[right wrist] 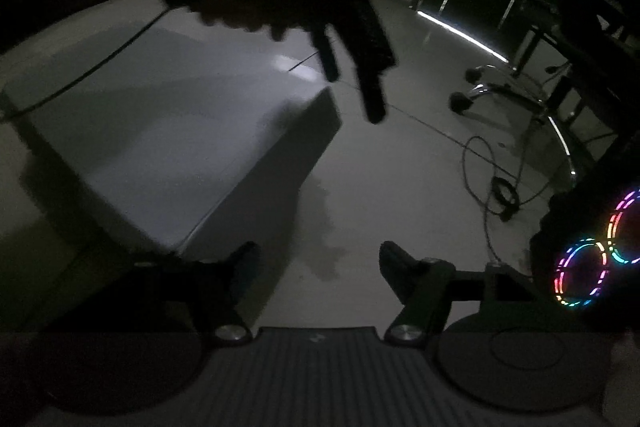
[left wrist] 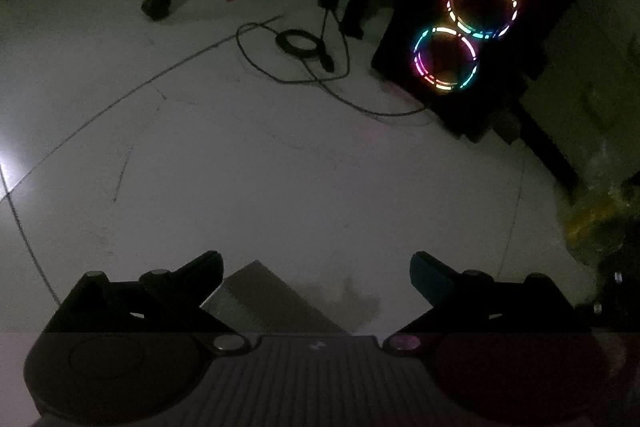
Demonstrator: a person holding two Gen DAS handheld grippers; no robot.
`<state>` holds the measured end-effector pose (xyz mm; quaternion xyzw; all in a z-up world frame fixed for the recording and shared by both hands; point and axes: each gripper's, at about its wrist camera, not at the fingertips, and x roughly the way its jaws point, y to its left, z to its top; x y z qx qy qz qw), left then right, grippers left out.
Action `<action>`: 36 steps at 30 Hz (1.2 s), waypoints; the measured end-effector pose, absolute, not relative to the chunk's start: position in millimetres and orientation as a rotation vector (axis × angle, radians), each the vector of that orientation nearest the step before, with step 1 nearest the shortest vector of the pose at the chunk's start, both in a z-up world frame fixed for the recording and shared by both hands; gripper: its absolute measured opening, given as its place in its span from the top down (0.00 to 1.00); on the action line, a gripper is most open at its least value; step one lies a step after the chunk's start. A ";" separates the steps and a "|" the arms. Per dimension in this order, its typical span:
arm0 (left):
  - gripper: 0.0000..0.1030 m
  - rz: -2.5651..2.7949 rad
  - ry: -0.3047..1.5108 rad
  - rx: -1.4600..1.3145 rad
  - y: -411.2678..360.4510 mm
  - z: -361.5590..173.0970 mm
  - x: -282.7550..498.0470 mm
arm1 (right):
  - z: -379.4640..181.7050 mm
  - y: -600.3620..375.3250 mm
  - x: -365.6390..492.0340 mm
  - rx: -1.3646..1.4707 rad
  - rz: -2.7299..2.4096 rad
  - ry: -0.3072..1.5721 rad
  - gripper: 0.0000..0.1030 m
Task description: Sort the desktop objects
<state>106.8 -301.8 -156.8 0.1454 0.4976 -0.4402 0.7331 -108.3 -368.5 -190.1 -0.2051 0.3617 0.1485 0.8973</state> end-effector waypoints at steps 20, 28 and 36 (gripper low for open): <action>0.00 -0.255 1.157 0.070 -37.7 -136.2 39.9 | -144.0 -332.0 19.4 0.123 0.183 1.154 0.17; 0.00 -0.149 1.203 0.002 21.8 -177.2 3.7 | -170.2 -316.7 37.8 0.115 0.220 1.245 0.12; 0.00 -0.166 1.193 -0.199 43.2 -187.9 -3.2 | -201.0 -326.0 36.0 0.216 0.197 1.276 0.00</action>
